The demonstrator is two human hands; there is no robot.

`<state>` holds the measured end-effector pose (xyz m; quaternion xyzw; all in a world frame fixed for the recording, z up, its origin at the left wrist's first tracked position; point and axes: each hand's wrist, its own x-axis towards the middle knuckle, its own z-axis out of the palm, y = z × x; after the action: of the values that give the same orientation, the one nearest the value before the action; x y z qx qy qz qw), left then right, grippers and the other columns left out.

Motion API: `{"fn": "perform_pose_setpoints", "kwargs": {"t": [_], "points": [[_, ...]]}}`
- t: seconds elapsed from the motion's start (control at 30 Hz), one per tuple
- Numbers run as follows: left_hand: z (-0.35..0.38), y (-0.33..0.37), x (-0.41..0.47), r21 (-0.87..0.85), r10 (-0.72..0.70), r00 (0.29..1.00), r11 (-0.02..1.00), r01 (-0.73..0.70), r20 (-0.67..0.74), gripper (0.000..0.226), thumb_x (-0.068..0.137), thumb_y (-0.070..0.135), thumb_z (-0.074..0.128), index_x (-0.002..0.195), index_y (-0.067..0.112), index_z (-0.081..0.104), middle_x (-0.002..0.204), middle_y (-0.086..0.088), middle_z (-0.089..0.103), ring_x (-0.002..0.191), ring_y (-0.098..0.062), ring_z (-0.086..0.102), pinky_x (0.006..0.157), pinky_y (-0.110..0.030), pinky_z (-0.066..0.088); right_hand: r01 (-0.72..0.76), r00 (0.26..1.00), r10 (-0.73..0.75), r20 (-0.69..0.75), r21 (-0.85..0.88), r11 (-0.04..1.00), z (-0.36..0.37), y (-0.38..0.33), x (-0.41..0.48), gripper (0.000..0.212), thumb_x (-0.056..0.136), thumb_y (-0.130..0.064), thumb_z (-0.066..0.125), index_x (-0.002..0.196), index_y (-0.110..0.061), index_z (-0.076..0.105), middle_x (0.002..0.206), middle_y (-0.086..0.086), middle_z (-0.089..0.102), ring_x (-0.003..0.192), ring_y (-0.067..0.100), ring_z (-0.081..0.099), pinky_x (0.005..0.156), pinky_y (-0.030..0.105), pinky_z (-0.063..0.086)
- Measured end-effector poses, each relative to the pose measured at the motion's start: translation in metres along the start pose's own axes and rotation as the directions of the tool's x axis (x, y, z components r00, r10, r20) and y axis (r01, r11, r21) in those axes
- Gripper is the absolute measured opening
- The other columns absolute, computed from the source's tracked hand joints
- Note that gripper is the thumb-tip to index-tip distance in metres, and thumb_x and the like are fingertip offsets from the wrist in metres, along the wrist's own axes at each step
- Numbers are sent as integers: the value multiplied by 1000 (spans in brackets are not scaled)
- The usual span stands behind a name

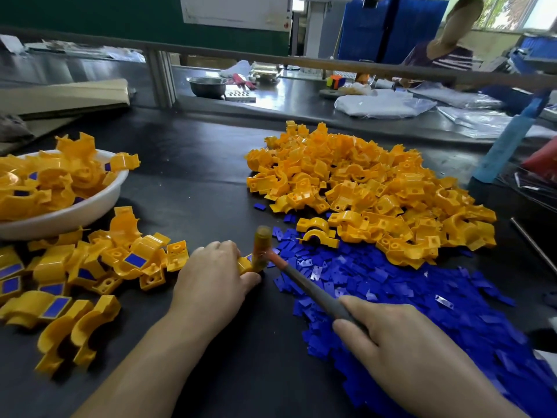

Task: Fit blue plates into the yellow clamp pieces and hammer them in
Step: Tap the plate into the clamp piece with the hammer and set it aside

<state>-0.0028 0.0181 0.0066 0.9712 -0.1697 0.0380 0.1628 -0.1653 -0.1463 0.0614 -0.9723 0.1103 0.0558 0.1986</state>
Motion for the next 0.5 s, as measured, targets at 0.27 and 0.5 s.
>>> {"fn": "perform_pose_setpoints", "kwargs": {"t": [0.27,0.5], "points": [[1,-1,0,24,16,999,1000,-15,-31,42,83,57,66,110,25,60,106,5,62,97,-16,54,72,-27,39,30,979,-10,-202,93,995,1,-3,-1,19,91,-52,38,97,-37,49,71,-6,58,68,6,56,60,27,48],[-1,2,0,25,6,1000,1000,-5,-15,42,83,58,66,107,25,60,96,6,55,92,-15,52,71,-27,38,19,992,-25,-125,-42,999,11,-2,7,20,95,-53,34,95,-35,43,77,-6,56,70,7,55,64,27,47]]}}
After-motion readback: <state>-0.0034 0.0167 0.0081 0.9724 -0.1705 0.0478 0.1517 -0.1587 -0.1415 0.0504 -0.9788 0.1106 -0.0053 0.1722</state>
